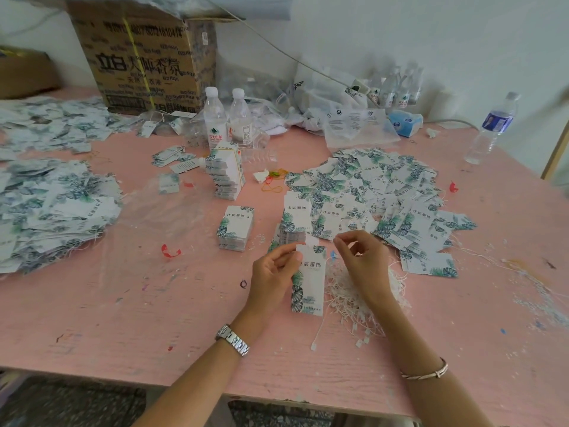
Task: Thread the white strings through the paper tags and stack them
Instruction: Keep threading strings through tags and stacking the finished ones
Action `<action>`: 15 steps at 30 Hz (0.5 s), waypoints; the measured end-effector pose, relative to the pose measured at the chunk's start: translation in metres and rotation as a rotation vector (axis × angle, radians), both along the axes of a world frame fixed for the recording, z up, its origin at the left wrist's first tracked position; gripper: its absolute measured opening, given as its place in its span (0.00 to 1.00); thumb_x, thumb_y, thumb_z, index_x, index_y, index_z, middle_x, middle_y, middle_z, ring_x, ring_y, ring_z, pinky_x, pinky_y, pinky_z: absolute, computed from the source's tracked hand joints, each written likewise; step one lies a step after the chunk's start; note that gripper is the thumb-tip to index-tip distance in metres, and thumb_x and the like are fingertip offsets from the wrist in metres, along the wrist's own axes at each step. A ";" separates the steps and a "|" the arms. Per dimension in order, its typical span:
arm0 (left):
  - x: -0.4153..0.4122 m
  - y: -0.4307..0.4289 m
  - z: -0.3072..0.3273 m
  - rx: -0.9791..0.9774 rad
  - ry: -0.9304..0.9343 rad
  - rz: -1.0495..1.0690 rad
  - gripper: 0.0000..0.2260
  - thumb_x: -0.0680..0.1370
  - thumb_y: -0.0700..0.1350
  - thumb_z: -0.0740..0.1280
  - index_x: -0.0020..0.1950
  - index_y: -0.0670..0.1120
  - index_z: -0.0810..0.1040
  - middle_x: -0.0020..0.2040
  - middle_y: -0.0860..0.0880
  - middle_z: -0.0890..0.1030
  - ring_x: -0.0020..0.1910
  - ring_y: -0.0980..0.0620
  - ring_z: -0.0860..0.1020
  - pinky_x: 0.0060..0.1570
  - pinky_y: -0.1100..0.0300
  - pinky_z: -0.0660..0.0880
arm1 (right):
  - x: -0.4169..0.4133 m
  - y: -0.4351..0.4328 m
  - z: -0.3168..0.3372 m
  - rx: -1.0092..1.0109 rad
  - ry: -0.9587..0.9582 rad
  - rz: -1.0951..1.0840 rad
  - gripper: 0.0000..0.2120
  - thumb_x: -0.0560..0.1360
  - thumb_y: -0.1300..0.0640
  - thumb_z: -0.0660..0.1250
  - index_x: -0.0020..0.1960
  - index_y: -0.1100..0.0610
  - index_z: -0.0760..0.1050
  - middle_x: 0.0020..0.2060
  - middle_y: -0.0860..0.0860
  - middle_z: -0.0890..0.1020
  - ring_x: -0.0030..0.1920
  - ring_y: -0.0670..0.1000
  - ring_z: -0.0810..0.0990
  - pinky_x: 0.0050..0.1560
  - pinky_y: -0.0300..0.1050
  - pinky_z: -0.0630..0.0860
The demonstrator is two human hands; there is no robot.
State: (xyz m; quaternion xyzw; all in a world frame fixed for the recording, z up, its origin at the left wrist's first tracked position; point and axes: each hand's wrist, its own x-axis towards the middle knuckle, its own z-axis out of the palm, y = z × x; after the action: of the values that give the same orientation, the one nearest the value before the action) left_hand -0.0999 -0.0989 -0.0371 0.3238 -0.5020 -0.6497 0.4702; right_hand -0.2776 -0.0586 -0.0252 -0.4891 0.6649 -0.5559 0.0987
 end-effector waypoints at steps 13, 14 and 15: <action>0.001 -0.002 -0.004 -0.108 0.051 0.212 0.08 0.78 0.36 0.71 0.53 0.48 0.82 0.46 0.53 0.87 0.47 0.57 0.84 0.42 0.64 0.79 | 0.009 0.030 0.010 0.150 -0.105 0.521 0.13 0.73 0.60 0.75 0.52 0.59 0.73 0.38 0.52 0.83 0.35 0.51 0.80 0.37 0.45 0.77; 0.001 -0.001 -0.004 -0.120 0.052 0.206 0.08 0.78 0.36 0.71 0.53 0.48 0.82 0.46 0.53 0.86 0.47 0.58 0.83 0.40 0.65 0.79 | 0.006 0.031 0.012 0.131 -0.100 0.506 0.10 0.73 0.61 0.75 0.49 0.60 0.75 0.38 0.53 0.83 0.36 0.53 0.80 0.39 0.47 0.78; 0.001 0.000 -0.004 -0.127 0.060 0.199 0.08 0.77 0.36 0.71 0.53 0.47 0.82 0.46 0.52 0.86 0.45 0.58 0.84 0.38 0.65 0.79 | 0.004 0.032 0.014 0.119 -0.094 0.496 0.07 0.73 0.62 0.75 0.48 0.61 0.77 0.39 0.54 0.83 0.38 0.56 0.81 0.41 0.50 0.79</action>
State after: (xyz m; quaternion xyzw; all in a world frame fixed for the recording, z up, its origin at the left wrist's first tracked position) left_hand -0.0987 -0.0992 -0.0407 0.3220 -0.4933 -0.5762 0.5666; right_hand -0.2740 -0.0265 -0.0115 -0.6041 0.5507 -0.4967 0.2915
